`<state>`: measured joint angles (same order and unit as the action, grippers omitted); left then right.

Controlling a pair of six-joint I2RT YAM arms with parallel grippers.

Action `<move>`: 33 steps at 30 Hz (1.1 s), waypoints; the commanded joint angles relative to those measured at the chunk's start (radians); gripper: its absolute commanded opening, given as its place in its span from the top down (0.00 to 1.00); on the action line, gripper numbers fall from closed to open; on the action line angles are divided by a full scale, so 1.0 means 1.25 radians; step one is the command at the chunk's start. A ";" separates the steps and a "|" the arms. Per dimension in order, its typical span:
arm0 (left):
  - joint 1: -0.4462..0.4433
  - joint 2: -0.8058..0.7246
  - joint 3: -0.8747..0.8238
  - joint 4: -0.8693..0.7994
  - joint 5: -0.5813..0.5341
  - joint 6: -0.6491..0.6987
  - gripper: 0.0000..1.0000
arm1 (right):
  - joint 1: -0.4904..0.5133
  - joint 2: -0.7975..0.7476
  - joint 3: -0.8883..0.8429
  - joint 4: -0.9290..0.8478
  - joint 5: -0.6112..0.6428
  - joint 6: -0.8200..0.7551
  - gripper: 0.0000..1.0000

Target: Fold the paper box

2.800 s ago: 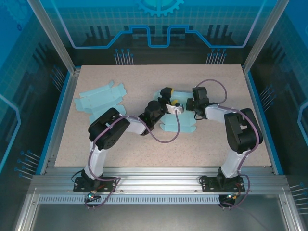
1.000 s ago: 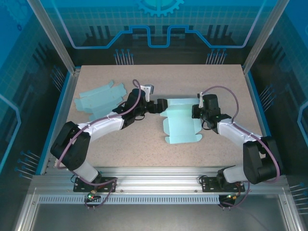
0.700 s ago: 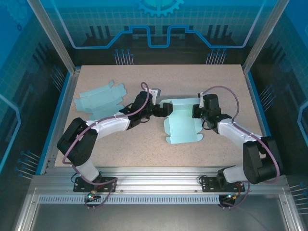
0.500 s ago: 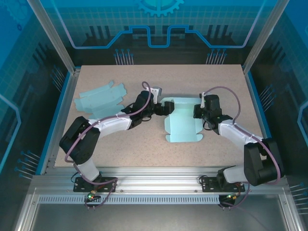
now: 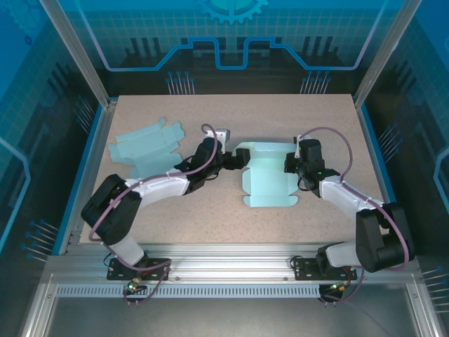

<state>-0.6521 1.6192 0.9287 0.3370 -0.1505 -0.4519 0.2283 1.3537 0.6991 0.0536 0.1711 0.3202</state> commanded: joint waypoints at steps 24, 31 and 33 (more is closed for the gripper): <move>-0.160 -0.090 -0.289 0.284 0.057 -0.177 0.28 | 0.005 -0.038 -0.027 0.026 -0.004 0.004 1.00; -0.162 0.019 -0.198 0.299 -0.003 -0.117 0.27 | 0.004 -0.055 -0.038 0.030 -0.008 0.006 1.00; -0.152 0.039 -0.174 0.284 -0.026 -0.111 0.24 | 0.005 -0.056 -0.040 0.029 -0.008 0.006 1.00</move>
<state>-0.8520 1.6405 0.6621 0.6567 -0.1280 -0.6304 0.2283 1.3048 0.6662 0.0681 0.1715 0.3206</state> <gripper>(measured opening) 0.756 0.109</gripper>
